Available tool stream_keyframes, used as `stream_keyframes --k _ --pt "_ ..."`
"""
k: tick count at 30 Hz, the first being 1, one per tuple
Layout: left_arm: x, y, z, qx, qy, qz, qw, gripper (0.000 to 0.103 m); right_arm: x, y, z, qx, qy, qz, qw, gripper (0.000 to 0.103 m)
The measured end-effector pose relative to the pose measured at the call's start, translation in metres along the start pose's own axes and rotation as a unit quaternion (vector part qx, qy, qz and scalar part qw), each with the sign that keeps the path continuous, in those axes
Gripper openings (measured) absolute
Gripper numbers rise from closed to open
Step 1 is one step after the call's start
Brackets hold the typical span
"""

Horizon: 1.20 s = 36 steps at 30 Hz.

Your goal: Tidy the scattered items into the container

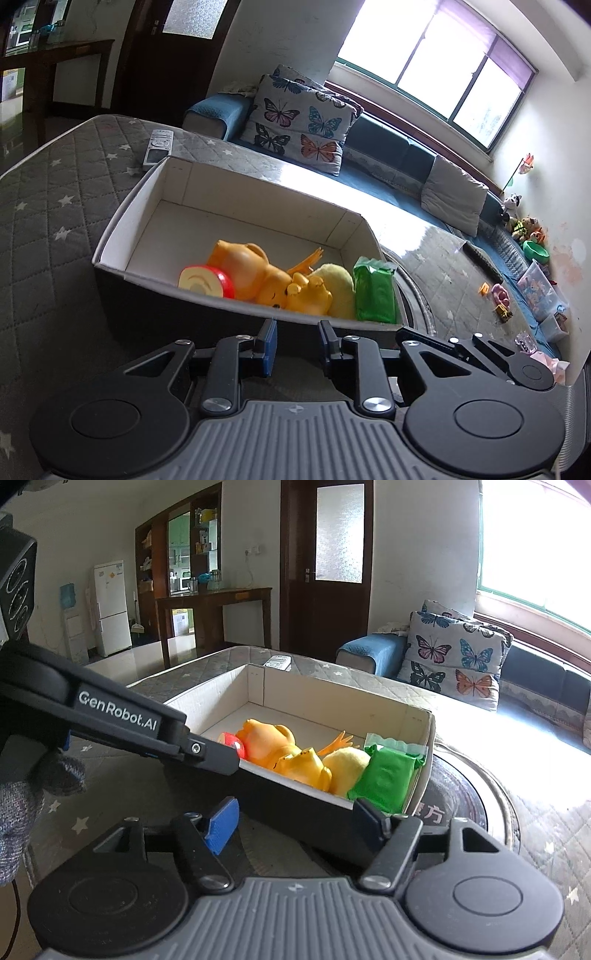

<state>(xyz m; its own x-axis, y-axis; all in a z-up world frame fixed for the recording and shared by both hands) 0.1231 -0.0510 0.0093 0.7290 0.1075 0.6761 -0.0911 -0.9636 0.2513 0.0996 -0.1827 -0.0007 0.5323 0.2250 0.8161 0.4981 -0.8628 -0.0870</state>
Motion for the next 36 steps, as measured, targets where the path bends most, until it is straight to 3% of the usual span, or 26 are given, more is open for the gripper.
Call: stream_keyframes --k 3,8,10,14,17,36 --pt "-0.006 -0.001 -0.003 0.005 -0.002 0.001 1.0 0.026 -0.003 -0.003 -0.005 -0.003 0.004 0.0 1.0 0.08" --pt "-0.016 -0.004 -0.007 0.021 -0.001 0.004 0.9998 0.026 -0.01 -0.007 -0.009 0.0 0.0 0.005 1.0 0.082" --pt "-0.021 -0.006 -0.008 0.028 -0.002 0.005 0.9996 0.026 -0.013 -0.009 -0.011 0.0 -0.003 0.007 1.0 0.091" --pt "-0.028 -0.011 -0.011 0.039 -0.001 0.004 0.9992 0.026 -0.019 -0.012 -0.013 -0.002 -0.004 0.012 1.0 0.092" --pt "-0.033 -0.013 -0.013 0.045 0.001 0.004 0.999 0.026 -0.023 -0.014 -0.013 -0.002 -0.008 0.018 1.0 0.102" --pt "-0.049 -0.012 -0.022 0.097 0.032 0.029 0.9943 0.027 -0.039 -0.014 -0.014 -0.018 -0.012 0.052 0.998 0.103"
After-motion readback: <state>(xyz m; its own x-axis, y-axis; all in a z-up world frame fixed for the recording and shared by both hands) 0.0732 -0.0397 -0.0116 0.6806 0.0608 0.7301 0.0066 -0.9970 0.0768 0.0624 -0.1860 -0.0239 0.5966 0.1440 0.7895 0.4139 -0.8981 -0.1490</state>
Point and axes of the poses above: each gripper's, at about its wrist camera, not at the fingertips, and z roughly the way its jaws point, y to its right, x to its top, the point moved 6 cm from there along z, roughly the way its jaws point, and after that the axes turned 9 degrees about x, right-handed, at the moved point
